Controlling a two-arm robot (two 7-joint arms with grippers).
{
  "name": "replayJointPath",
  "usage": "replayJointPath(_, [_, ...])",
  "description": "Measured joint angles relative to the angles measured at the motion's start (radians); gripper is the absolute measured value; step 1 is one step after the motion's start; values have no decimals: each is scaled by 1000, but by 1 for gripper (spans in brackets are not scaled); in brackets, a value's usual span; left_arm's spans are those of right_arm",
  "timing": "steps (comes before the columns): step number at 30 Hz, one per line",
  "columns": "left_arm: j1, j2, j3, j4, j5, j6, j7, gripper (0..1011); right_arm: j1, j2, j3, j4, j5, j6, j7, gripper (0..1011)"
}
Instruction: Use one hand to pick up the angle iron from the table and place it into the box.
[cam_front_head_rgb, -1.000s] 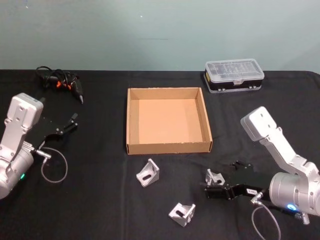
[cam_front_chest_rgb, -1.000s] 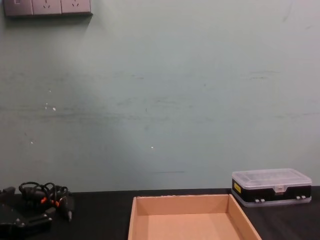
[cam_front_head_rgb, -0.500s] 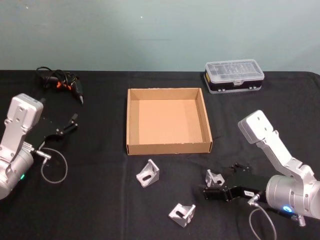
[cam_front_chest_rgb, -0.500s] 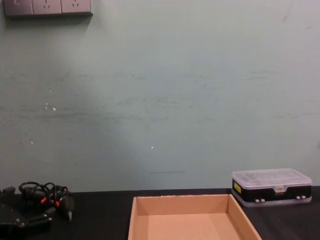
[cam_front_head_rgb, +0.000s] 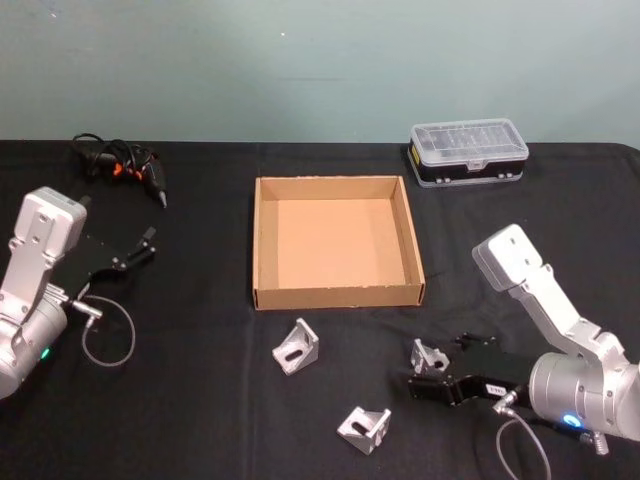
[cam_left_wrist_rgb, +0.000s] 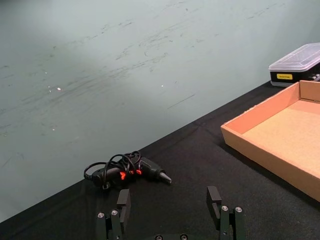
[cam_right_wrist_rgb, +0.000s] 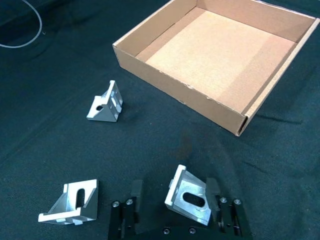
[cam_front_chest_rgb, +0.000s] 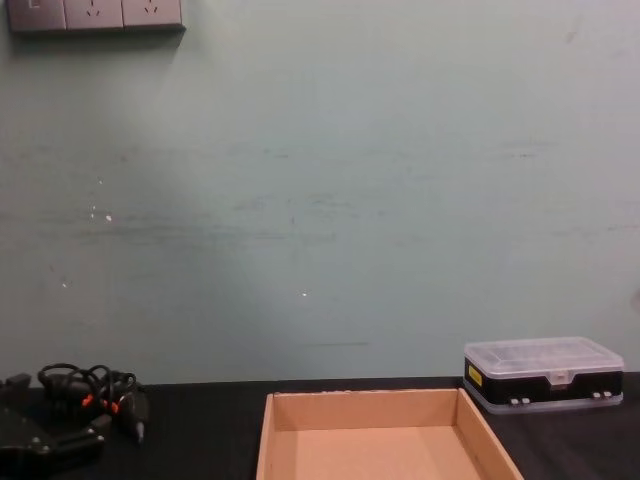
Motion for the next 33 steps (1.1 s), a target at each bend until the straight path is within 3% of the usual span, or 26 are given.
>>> replayJointPath(9, [0, 0, 0, 0, 0, 0, 0, 1000, -7, -8, 8, 1, -14, 3, 10, 551])
replayJointPath(18, [0, 0, 0, 0, 0, 0, 0, 1000, -10, -14, 13, 4, -26, 3, 21, 225])
replayJointPath(22, [0, 0, 0, 0, 0, 0, 0, 1000, -12, -19, 16, 4, -31, 3, 23, 137])
replayJointPath(33, [0, 0, 0, 0, 0, 0, 0, 1000, -26, -25, 44, -10, -29, 1, 25, 132])
